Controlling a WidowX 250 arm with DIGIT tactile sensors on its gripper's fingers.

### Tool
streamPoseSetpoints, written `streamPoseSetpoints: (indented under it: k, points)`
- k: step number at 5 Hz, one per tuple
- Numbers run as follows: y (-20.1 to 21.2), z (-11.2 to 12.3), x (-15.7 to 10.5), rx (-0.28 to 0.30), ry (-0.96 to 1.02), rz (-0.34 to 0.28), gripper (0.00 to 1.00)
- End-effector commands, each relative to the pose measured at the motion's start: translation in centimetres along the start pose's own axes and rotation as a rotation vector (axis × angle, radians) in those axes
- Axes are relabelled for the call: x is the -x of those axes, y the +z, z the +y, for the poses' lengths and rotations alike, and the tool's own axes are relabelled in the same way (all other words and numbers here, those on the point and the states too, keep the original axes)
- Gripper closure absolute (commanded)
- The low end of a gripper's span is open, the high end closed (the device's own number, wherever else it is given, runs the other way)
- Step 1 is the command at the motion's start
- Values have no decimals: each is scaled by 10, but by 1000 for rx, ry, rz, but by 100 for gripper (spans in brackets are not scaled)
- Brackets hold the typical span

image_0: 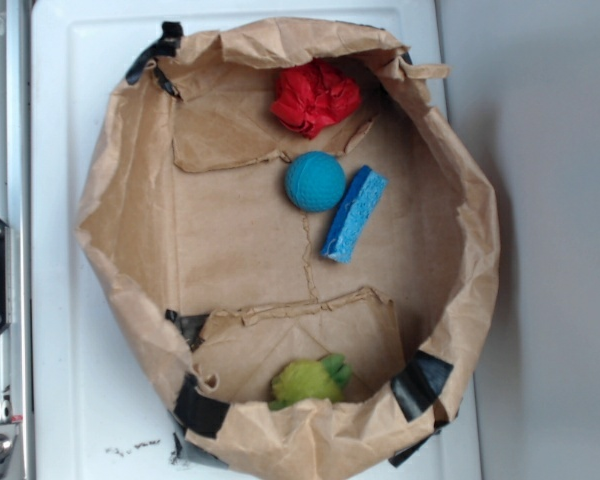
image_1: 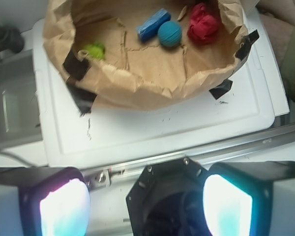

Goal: Grab the red paper.

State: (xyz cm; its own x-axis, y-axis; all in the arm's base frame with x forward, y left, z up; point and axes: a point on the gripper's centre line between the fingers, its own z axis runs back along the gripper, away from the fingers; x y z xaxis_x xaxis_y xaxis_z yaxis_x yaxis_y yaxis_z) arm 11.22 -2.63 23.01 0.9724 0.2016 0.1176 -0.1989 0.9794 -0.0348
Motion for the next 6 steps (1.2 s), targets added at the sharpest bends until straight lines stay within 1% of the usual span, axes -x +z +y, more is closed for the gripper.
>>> streamPoseSetpoints:
  k: [1, 2, 3, 4, 5, 6]
  points:
    - [2, -3, -2, 1, -5, -11, 0]
    - [2, -3, -2, 1, -5, -11, 0]
    - [-4, -9, -13, 51, 70, 13, 0]
    - [-20, -21, -45, 75, 127, 4, 0]
    - [-40, -20, -83, 82, 200, -43, 0]
    - [-72, -15, -122, 65, 260, -135, 0]
